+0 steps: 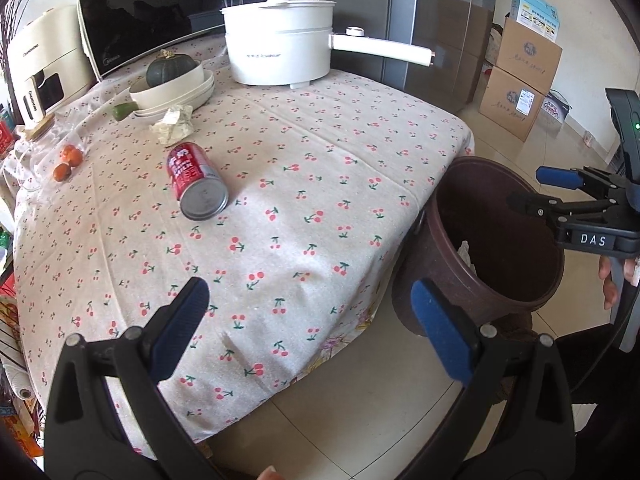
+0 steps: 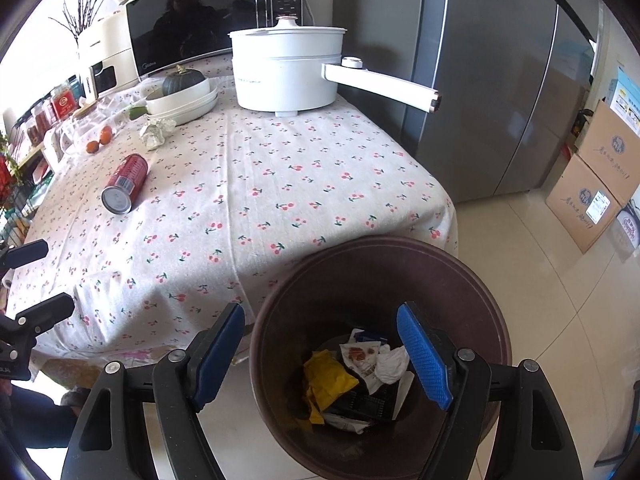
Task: Collect trash
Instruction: 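Move both grippers back over the table toward the red milk can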
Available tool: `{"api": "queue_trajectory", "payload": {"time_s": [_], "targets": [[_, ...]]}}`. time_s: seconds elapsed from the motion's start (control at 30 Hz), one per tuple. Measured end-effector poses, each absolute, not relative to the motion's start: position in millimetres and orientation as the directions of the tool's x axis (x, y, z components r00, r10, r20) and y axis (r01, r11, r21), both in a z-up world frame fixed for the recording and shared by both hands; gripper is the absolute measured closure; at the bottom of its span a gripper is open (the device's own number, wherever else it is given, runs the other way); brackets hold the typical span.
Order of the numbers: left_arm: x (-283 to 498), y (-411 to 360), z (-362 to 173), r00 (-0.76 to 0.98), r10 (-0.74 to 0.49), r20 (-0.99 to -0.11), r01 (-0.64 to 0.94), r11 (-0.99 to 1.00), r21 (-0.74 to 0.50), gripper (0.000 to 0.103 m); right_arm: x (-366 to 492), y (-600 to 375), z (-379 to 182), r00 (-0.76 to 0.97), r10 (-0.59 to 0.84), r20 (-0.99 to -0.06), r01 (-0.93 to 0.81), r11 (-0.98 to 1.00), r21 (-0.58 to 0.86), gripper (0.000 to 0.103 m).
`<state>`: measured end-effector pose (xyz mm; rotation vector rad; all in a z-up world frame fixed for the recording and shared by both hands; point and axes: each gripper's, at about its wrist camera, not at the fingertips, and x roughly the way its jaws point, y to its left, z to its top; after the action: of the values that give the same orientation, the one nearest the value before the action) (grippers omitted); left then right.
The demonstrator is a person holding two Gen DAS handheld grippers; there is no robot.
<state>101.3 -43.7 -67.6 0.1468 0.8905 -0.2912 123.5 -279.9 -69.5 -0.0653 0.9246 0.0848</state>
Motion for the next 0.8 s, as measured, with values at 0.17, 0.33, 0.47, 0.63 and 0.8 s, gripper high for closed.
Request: {"api": "queue_trajectory", "payload": {"time_s": [0.17, 0.33, 0.47, 0.63, 0.8], "targets": [[107.6, -7.8, -63.6, 0.607, -0.156, -0.779, 0.237, 0.971, -0.010, 0.002, 135.3, -250.9, -66.3, 0.597, 0.073, -0.799, -0.140, 0.990, -0.014, 0.022], [115.9, 36.4, -63.6, 0.621, -0.107, -0.776, 0.142, 0.990, -0.023, 0.001, 150.3, -215.5, -63.8, 0.588, 0.114, -0.800, -0.183, 0.983, 0.005, 0.022], [121.5, 69.6, -66.9, 0.621, -0.067, -0.781, 0.063, 0.997, -0.035, 0.000, 166.5, -185.8, -64.9, 0.578, 0.148, -0.802, -0.210, 0.977, 0.028, 0.021], [125.5, 102.5, -74.2, 0.597, -0.039, -0.801, -0.010, 0.998, -0.056, 0.000, 189.6, -147.8, -71.2, 0.562, 0.189, -0.805, -0.230, 0.971, 0.068, 0.019], [128.4, 123.5, -80.3, 0.587, 0.009, -0.810, -0.060, 0.998, -0.032, 0.000, 210.9, -110.1, -85.8, 0.544, 0.213, -0.812, -0.263, 0.962, 0.076, 0.019]]}}
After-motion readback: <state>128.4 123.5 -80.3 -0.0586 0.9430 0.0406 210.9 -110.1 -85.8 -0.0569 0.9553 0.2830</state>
